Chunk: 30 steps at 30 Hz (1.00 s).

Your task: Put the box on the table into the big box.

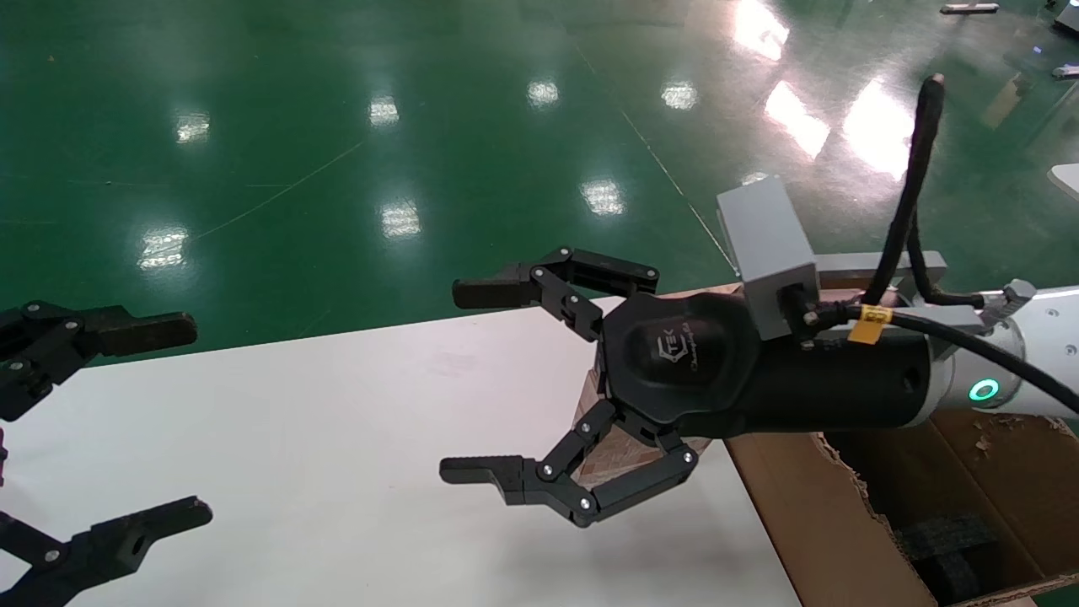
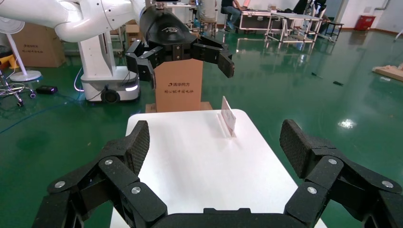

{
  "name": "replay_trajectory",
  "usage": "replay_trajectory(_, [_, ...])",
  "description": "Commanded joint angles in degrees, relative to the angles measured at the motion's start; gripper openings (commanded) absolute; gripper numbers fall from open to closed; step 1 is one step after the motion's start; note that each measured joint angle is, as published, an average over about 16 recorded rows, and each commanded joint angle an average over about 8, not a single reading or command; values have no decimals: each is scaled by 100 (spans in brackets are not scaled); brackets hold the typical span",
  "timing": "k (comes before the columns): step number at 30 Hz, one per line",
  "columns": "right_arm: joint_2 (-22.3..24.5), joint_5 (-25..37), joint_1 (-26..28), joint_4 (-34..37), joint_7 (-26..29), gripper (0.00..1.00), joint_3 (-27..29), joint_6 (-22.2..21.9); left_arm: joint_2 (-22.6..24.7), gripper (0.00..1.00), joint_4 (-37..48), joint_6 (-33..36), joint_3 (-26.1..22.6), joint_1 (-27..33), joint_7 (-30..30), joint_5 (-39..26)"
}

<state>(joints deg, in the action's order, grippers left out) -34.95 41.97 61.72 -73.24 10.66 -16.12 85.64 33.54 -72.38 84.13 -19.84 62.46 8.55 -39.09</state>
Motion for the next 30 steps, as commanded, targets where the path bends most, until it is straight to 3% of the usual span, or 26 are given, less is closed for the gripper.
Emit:
replay_trajectory(1, [0, 0, 0, 0, 0, 100, 0, 0, 0, 100, 0, 0, 0, 0, 0, 0])
replay_trajectory(11, [-1, -1, -2, -4, 1, 100, 1, 1, 0, 100, 0, 0, 0, 0, 0, 0])
replay_trajectory(12, [-1, -1, -2, -4, 1, 100, 1, 1, 0, 94, 0, 0, 0, 0, 0, 0])
replay_trajectory(19, [47, 78, 3, 22, -49, 100, -7, 16, 0, 6, 0, 0, 0, 0, 0, 0])
replay_trajectory(20, [64, 104, 2, 42, -70, 100, -8, 23, 0, 0, 1, 0, 0, 0, 0, 0])
replay_trajectory(30, [296, 517, 68, 623, -583, 100, -18, 215, 0, 0, 1, 0, -1, 1, -1, 0])
